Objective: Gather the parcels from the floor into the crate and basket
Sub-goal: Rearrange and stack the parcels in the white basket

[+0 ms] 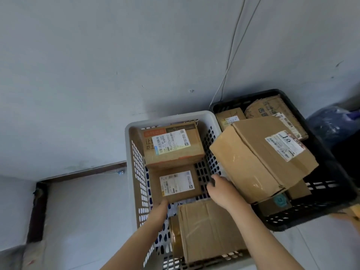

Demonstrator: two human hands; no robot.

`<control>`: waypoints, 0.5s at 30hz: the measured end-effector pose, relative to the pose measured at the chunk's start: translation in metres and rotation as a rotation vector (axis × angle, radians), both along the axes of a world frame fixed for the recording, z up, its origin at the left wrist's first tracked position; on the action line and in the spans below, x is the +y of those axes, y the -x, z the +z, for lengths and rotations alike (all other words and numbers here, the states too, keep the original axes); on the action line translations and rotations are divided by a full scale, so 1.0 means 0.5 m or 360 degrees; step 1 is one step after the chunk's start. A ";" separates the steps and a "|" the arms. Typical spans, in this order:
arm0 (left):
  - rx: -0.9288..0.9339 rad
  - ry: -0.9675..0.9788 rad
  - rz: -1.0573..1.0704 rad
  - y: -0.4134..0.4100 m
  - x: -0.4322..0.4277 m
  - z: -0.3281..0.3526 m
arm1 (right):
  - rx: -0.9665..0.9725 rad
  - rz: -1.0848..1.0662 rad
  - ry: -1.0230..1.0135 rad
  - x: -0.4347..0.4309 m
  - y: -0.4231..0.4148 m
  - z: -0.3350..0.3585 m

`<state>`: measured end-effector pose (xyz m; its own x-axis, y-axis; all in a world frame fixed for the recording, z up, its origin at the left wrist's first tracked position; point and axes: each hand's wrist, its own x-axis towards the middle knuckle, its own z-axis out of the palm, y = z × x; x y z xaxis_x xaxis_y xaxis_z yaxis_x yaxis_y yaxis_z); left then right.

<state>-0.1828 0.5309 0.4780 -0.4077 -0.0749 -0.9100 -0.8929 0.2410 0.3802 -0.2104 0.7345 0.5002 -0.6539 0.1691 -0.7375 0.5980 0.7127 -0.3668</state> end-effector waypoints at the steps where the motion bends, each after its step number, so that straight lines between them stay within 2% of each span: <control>1: -0.0048 -0.0050 0.0011 -0.015 0.004 0.004 | -0.0014 0.0076 -0.0044 0.009 -0.028 0.011; 5: -0.0016 -0.0063 0.0088 -0.084 0.040 0.011 | 0.0066 0.0215 -0.0187 0.031 -0.129 0.031; 8: 0.0077 -0.0053 0.0060 -0.135 0.085 0.046 | 0.0085 0.0161 -0.0172 0.042 -0.159 0.028; 12: 0.0425 0.0146 0.0214 -0.139 0.099 0.077 | 0.0245 0.0193 0.0063 0.054 -0.147 0.038; 15: 0.0700 0.0425 0.0502 -0.102 0.059 0.090 | 0.0528 -0.0016 0.0371 0.038 -0.116 0.049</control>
